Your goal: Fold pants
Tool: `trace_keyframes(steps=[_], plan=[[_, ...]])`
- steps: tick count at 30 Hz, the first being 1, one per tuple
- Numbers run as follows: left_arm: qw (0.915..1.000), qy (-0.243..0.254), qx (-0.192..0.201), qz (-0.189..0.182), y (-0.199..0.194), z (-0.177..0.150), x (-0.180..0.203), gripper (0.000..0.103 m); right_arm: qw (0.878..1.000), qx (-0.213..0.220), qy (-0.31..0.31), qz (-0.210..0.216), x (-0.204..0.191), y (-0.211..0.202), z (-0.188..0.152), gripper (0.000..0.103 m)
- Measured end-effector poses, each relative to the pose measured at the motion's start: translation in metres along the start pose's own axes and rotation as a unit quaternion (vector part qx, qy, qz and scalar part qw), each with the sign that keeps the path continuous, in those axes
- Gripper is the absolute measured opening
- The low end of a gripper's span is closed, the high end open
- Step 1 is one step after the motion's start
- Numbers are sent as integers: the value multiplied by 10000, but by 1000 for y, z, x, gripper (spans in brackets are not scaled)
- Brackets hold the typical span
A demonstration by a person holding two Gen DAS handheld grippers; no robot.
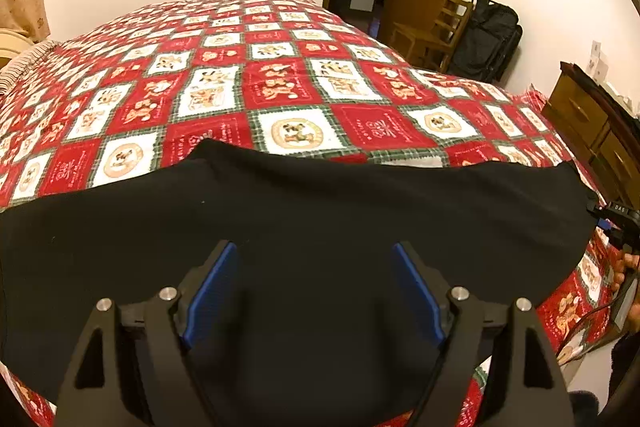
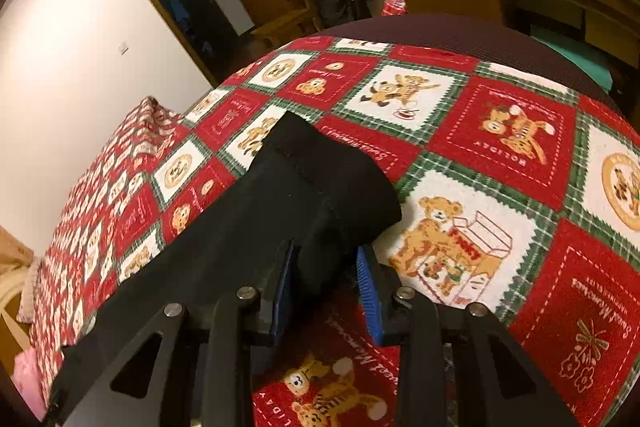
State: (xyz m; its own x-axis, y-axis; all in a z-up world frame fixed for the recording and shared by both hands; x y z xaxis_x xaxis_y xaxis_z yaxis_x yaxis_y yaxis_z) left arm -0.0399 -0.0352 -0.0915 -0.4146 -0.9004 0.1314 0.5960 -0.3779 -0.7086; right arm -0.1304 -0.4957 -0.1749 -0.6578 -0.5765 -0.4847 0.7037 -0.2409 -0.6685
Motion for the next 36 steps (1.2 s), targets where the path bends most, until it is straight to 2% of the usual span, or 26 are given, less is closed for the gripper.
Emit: trace_keyframes(steps=[1,3,4,9,13,16,17,19,20,22,24,30,33,36], plan=[[10000,0,-1,42,-1,-1,-3,82,9999,-97,-112,28,-4,3,-2,10],[9999,33,12,130,-2,-1,-7,82,9995,-42,-322,-27,-11,-1,-1,9],[9998,66,37,204,-4,-2,-10,82,9991,36,-410,78,-20,-8,1,9],[9991,20,105,410,-9,0,-27,82,9874,365,-1213,952,-114,-57,3,9],[9985,-134,194,498,-16,2,-41,82,9617,363,-2192,1607,-214,-82,-38,9],[9975,-268,274,591,-22,3,-54,82,9295,352,-3062,2026,-284,-84,-105,9],[9972,-323,282,608,-24,2,-58,82,9125,251,-3464,2162,-307,-80,-143,9],[9968,-356,263,669,-25,-1,-65,82,8894,23,-3947,2307,-328,-71,-198,9],[9964,-351,255,728,-26,-3,-69,82,8748,-117,-4242,2340,-335,-66,-230,9],[9959,-331,248,800,-28,-6,-74,82,8533,-211,-4647,2356,-340,-61,-270,9],[9956,-328,258,833,-29,-9,-79,82,8375,-26,-4956,2299,-340,-61,-288,9],[9936,-574,279,933,-32,-11,-99,82,8284,566,-5085,2280,-353,-73,-274,9],[9922,-645,338,1014,-37,-10,-108,82,8185,1011,-5120,2403,-361,-91,-269,9],[9915,-731,358,1015,-39,-11,-115,82,8150,1378,-5003,2578,-362,-109,-259,9]])
Point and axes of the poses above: each gripper's, at about its wrist camera, not at the fingertips, and y roughly the way its jaws point, x to its right, z to its top, the point moved 8 cm from there along y, roughly the way its jaws point, and after that the axes turned 3 degrees about x, right-handed, at the moved point
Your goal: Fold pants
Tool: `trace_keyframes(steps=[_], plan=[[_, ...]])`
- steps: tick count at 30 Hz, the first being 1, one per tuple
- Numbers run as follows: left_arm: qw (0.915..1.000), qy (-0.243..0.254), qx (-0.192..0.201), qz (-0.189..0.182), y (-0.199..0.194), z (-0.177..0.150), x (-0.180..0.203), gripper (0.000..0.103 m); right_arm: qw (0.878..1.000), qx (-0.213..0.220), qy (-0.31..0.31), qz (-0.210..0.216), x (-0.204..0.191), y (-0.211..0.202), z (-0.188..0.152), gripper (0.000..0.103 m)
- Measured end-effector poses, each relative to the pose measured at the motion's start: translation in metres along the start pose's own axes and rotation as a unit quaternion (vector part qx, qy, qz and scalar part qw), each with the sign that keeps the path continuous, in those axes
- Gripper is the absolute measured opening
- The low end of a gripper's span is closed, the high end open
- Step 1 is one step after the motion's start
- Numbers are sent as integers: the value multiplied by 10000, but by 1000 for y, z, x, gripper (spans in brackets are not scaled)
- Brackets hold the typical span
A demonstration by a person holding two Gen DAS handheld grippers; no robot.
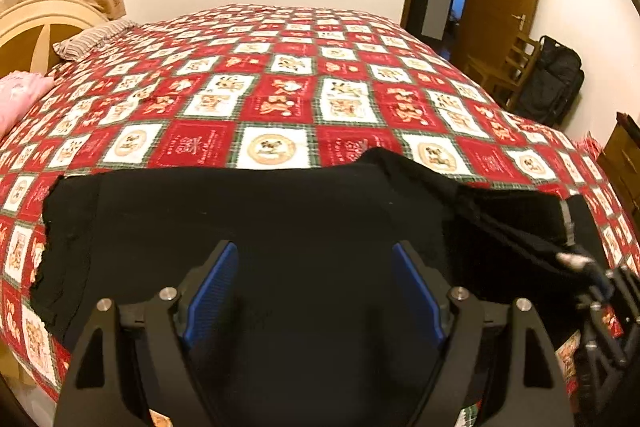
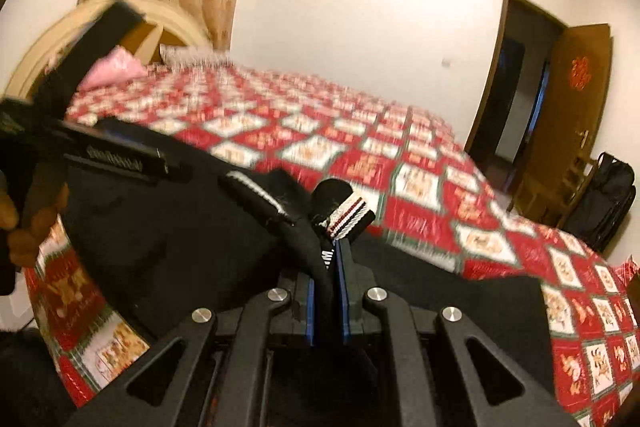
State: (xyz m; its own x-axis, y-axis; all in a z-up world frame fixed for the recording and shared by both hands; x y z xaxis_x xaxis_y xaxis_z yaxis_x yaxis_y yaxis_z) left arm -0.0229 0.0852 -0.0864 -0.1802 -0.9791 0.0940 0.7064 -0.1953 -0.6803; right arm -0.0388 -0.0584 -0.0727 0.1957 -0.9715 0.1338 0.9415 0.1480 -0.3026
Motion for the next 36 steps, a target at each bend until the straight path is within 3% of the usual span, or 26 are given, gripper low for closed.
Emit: trace_keyframes(steps=[3,7,8,9,10,12,15,17,18,20,22,25,31,33,36], plan=[[10000,19,-10,38,2,-1,-2,82,9972,14,-670,345,-21,-6,-7,9],[10000,72,-28,6,2,-3,3,82,9841,-1200,-1028,805,-42,26,-58,12],[9999,126,-33,0,2,-3,5,82,9852,-1090,-1067,785,-43,25,-57,13],[9998,192,-32,6,2,-3,7,82,9847,-1055,-1070,879,-45,22,-52,22],[9997,256,-29,15,1,-3,9,82,9833,-1105,-992,1056,-45,20,-50,40],[9995,325,-22,10,1,-2,13,82,9777,-1117,-645,1659,-47,10,-42,55],[9992,405,5,-69,1,3,21,82,9649,-1000,-228,2418,-45,-16,-26,54],[9988,476,56,-116,0,9,30,82,9641,-719,266,2541,-22,-28,-6,54],[9986,495,65,-161,0,10,34,82,9650,-647,511,2490,-7,-30,1,54],[9976,605,76,-331,-1,12,49,82,9754,-525,964,1911,41,-27,13,48],[9958,776,88,-482,-1,10,69,82,9849,-635,1256,1006,96,-18,12,36],[9921,954,-91,-807,6,-2,100,82,9798,-1052,1700,41,163,-2,-7,31],[9873,1421,-474,-524,30,-30,133,82,9635,-2011,1737,-330,180,45,-56,30],[9868,1400,-722,-384,40,-38,128,82,9669,-1883,1614,-604,185,46,-63,28],[9890,1092,-862,-505,43,-39,121,84,9654,-1822,1735,-684,191,49,-64,28]])
Point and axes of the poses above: each gripper's, at about its wrist camera, not at the fingertips, and y roughly the way its jaws point, x to its right, z to its top, the point moved 8 cm from there along y, roughly the way its jaws point, and after that the axes turned 3 degrees about x, right-handed, at the moved point
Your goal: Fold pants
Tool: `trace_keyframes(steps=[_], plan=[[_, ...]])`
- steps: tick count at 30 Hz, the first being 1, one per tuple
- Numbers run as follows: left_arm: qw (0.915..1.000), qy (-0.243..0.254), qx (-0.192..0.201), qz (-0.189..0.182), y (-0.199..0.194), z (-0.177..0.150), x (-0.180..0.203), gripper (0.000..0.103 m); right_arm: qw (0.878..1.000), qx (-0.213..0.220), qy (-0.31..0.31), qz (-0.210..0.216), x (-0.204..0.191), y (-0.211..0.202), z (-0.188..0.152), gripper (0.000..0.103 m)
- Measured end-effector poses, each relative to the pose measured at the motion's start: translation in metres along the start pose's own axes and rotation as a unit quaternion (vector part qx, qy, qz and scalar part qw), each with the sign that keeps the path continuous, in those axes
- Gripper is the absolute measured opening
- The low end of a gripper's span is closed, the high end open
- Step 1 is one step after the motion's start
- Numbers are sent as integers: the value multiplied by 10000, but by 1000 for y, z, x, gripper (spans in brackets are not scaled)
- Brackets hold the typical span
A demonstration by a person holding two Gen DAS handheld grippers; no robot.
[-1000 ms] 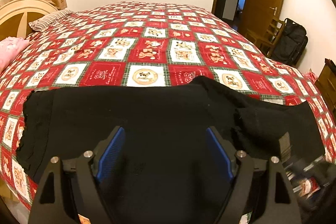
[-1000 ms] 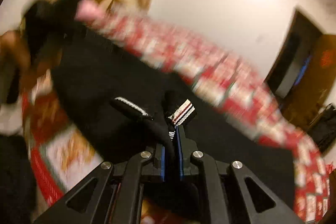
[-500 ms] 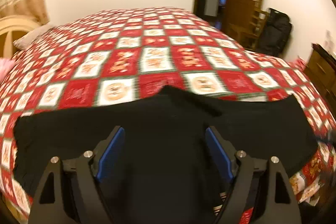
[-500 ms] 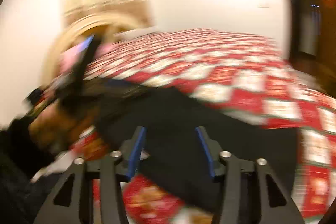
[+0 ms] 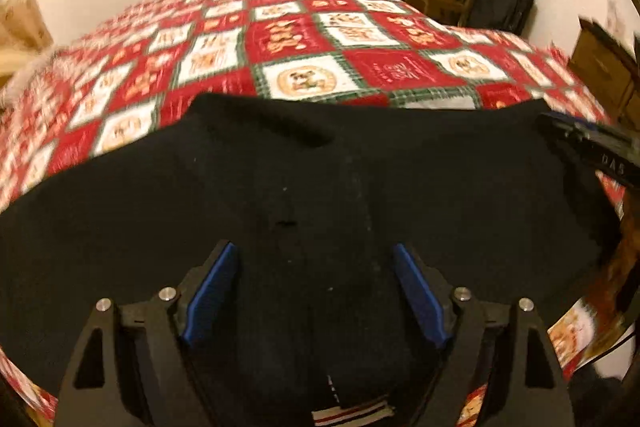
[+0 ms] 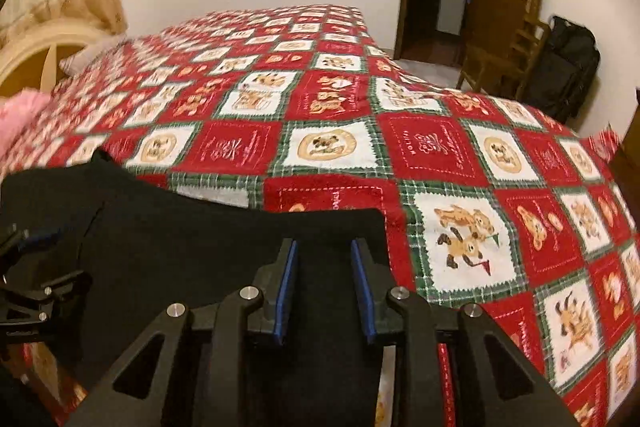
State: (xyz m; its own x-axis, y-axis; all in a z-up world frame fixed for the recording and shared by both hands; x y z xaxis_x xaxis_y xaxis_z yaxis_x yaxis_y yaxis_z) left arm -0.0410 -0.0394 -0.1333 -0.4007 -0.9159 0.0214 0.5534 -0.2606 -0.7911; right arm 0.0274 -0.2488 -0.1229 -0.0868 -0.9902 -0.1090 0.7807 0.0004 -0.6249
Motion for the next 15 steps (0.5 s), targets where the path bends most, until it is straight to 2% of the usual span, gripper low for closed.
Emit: trace_keyframes(steps=[4,6,9,12,15], plan=[[10000,-41,-17,87,0,0,0,84,10000,30,48,-48,0,-4,2,28],[9998,17,10,180,-3,0,0,84,9996,277,12,-23,-10,-19,6,28],[9993,47,72,371,-8,3,-6,84,9955,634,-516,475,-60,-48,4,28],[9987,-43,176,472,-17,8,-18,84,9883,389,-907,1162,-117,-49,-13,28],[9960,-101,262,843,-26,10,-41,84,9808,163,-1261,1480,-162,-36,-31,28]])
Point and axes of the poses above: each gripper's, at about its wrist camera, not at the fingertips, and y roughly the way its jaws point, x to its right, z to its top, the point moved 8 cm from there along y, roughly the way its jaws point, and after that the axes turned 3 degrees about x, right-handed, at the moved point
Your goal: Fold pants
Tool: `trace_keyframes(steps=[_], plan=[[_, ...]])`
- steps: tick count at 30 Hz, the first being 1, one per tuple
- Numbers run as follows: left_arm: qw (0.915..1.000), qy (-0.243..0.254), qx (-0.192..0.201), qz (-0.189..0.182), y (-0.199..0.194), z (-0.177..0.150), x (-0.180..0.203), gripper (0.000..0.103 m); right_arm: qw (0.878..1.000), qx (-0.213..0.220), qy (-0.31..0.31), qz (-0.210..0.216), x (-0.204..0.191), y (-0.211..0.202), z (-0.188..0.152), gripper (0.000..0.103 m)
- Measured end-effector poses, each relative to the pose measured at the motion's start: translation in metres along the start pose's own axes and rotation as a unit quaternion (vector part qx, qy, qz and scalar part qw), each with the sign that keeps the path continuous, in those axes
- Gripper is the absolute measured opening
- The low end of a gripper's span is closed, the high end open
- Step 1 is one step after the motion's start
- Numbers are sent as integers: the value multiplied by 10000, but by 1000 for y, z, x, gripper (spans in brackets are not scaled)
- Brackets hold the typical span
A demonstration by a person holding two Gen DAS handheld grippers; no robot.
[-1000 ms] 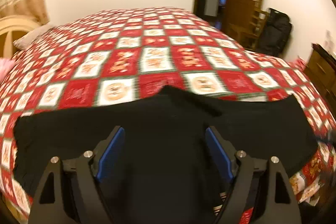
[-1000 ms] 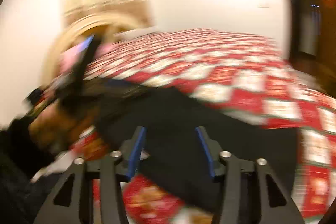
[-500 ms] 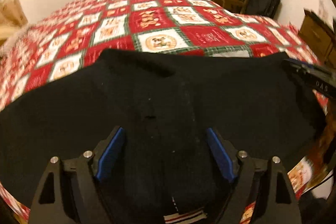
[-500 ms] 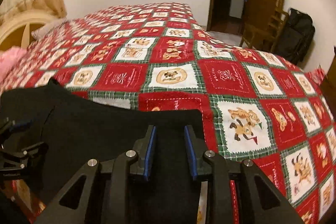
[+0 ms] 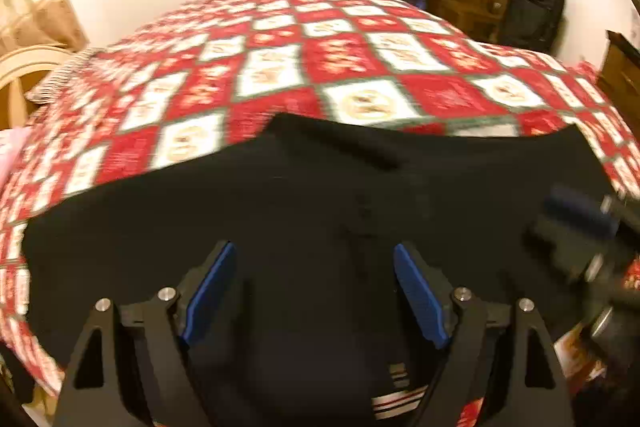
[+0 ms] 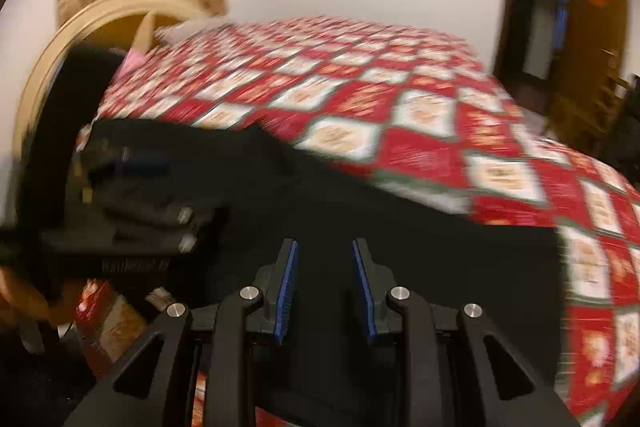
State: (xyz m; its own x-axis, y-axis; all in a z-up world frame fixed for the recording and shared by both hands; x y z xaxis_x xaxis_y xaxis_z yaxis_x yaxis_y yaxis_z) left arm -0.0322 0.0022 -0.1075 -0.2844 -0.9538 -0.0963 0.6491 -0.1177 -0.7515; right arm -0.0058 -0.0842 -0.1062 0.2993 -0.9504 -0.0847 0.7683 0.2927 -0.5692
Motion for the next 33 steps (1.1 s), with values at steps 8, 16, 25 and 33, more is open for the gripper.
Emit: trace_keyframes(steps=[8,16,25,33], plan=[[9911,-1107,-32,733,-8,-26,-114,89,9992,-133,-315,201,-40,29,-21,30],[9485,-2479,-47,1972,-33,-82,-239,90,9975,669,-98,222,-40,-9,1,30],[8923,-4301,-98,1370,-16,-129,-273,91,9923,1165,-358,214,-56,-33,20,41],[8772,-4542,-151,1552,-1,-130,-267,95,9960,874,-84,182,-49,-25,8,41]])
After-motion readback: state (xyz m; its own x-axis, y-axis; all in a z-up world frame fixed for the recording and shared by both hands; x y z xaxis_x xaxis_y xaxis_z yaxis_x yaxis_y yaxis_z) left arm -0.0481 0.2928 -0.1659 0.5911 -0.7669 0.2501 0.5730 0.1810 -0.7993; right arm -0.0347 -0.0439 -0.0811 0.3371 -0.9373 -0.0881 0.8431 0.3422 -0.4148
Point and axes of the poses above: each gripper's, at about its wrist camera, not at the fingertips, and y roughly the way its jaws point, x to its right, z to its top, the point moved 8 cm from there along y, roughly the way its jaws point, and after that the axes turned 3 degrees about x, right-handed, at the moved point
